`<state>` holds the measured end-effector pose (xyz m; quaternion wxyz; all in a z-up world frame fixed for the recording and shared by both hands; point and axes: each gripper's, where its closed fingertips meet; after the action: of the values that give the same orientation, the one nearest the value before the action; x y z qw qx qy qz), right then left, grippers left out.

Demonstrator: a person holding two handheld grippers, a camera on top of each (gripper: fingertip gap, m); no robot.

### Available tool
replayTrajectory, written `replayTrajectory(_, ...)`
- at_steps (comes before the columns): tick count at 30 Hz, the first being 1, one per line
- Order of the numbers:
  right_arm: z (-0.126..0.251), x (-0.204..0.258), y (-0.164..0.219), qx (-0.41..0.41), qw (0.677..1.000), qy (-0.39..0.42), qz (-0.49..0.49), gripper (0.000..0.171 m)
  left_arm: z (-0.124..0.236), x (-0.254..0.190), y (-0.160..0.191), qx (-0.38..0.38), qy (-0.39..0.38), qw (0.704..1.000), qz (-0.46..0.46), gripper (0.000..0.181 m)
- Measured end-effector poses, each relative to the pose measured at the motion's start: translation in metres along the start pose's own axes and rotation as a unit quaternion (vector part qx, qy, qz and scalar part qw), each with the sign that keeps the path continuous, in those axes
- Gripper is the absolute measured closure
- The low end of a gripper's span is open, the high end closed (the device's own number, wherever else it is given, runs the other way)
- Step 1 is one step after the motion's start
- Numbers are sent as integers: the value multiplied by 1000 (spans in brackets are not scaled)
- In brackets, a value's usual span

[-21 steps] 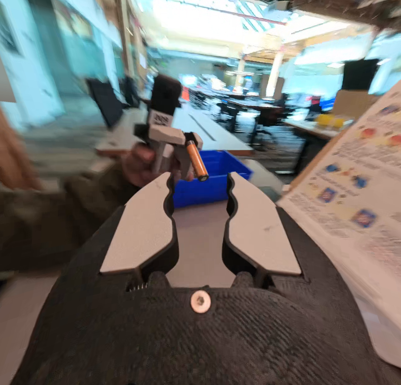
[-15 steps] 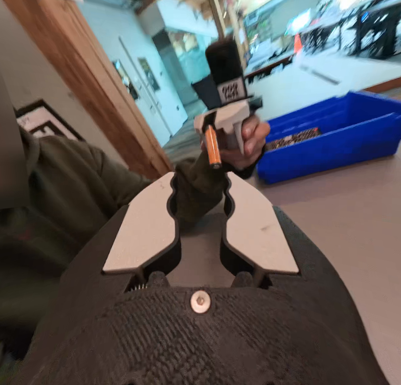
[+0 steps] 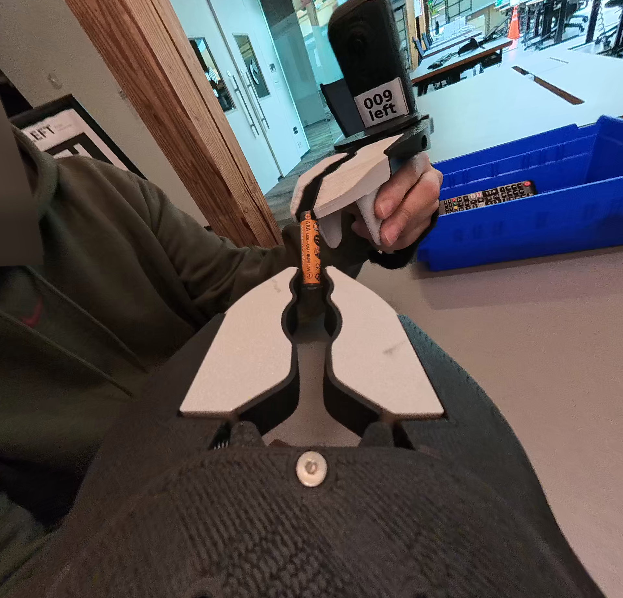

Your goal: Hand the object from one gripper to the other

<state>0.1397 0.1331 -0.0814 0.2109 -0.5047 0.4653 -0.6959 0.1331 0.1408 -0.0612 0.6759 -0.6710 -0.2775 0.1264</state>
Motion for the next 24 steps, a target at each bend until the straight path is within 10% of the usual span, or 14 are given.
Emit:
replayTrajectory(8, 45, -54, -27, -40, 963, 254, 80, 160, 15, 52, -1, -4, -184, 983, 7, 158)
replayTrajectory(16, 292, -105, 11, -69, 681, 729, -15, 161, 15, 68, 22, 84, -242, 966, -23, 156)
replayTrajectory(24, 399, -104, 100, -83, 569, 803, -155, 160, 6, 69, 24, 90, -238, 967, -1, 160)
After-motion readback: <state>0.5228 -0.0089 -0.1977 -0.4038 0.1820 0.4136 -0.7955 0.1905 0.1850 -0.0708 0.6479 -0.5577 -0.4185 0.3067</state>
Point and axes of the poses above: each gripper's, where its closed fingertips meet, z back along the fingers, y out of its underside, x = y × z across the jaws, and after that the axes turned 10 degrees about -z, right-handed
